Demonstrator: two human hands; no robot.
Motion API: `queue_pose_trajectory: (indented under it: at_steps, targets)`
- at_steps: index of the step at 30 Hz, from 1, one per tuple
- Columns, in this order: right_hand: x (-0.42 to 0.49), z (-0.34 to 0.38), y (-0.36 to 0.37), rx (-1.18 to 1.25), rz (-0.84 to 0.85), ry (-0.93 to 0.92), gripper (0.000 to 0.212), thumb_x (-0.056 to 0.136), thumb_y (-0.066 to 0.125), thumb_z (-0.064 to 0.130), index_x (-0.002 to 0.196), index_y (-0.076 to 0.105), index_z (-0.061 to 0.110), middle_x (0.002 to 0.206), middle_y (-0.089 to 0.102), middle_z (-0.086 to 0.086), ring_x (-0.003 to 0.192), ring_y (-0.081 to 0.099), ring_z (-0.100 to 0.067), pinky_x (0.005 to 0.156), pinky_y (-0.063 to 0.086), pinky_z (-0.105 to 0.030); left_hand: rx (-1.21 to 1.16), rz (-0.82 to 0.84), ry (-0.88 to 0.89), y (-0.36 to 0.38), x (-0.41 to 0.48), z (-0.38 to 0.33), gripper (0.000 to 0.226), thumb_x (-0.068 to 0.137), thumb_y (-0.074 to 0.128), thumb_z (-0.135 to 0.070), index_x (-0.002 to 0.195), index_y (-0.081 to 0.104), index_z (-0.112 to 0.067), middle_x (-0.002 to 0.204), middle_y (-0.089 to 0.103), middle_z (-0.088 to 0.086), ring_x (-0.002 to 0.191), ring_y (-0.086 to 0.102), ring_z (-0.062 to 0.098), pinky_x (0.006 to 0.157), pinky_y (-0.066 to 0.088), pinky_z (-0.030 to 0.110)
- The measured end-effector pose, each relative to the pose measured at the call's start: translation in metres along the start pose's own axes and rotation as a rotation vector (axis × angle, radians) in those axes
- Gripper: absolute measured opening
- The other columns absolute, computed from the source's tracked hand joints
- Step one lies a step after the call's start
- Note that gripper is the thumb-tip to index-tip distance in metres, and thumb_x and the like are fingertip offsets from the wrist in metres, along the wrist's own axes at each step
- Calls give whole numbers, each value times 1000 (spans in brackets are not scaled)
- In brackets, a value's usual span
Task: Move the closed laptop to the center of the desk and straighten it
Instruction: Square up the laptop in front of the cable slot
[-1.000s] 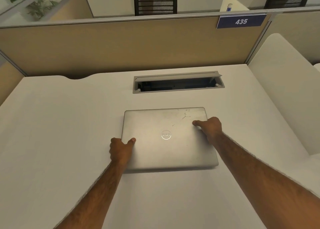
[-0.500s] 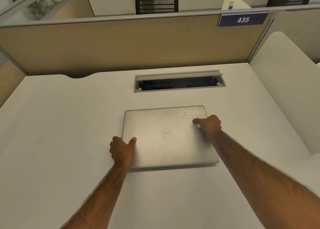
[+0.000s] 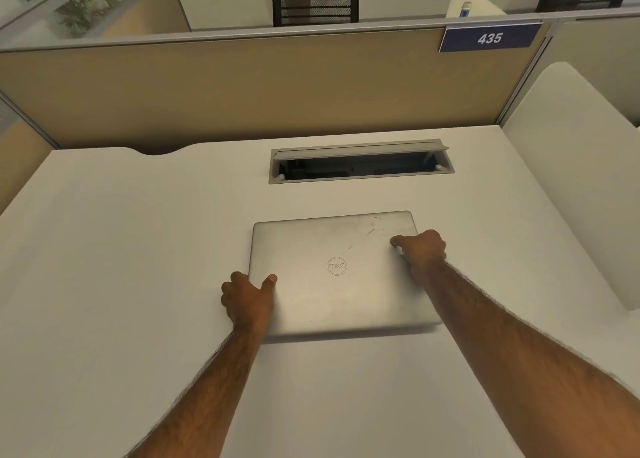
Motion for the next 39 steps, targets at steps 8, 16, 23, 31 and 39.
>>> queue_pose_trajectory:
  at_steps: [8, 16, 23, 31, 39]
  targets:
    - [-6, -2, 2, -49, -33, -16, 57, 71, 80, 35, 114, 64, 0, 128, 54, -19, 113, 58, -41, 87, 58, -48, 17, 4, 7, 0, -1, 0, 62, 86, 73, -42, 127, 52, 0, 132, 52, 22, 124, 47, 44, 96, 46, 51]
    - [-13, 0, 5, -58, -59, 7, 49, 80, 70, 30, 118, 62, 1, 132, 51, -20, 119, 54, -40, 95, 54, -49, 72, -2, 46, -2, -5, 2, 60, 90, 70, -41, 128, 53, 2, 132, 52, 24, 125, 48, 44, 100, 44, 51]
    - [-20, 1, 7, -65, -76, 10, 41, 84, 62, 24, 117, 61, -1, 133, 47, -20, 121, 49, -39, 99, 50, -50, 113, -9, 78, -1, -7, 5, 61, 91, 68, -43, 129, 53, 2, 132, 52, 23, 124, 48, 42, 101, 44, 50]
    - [-27, -1, 7, -61, -106, -13, 43, 88, 59, 24, 123, 59, -2, 136, 47, -21, 124, 47, -41, 104, 45, -52, 263, 112, 246, 3, -30, 16, 131, 62, 78, -73, 162, 12, -19, 149, 32, 14, 139, 32, 36, 117, 31, 46]
    - [-34, -3, 2, -101, -97, -34, 46, 91, 55, 27, 131, 57, 4, 140, 48, -18, 128, 48, -38, 107, 37, -47, 303, 329, 318, 3, -42, 31, 160, 30, 69, -89, 159, -14, -41, 166, -29, 5, 156, -16, 29, 126, 3, 48]
Point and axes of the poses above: each hand's wrist, its own x-axis towards the middle knuckle, its own y-axis out of the palm, z = x × y, the point moved 1 cm from there along x, towards the middle knuckle
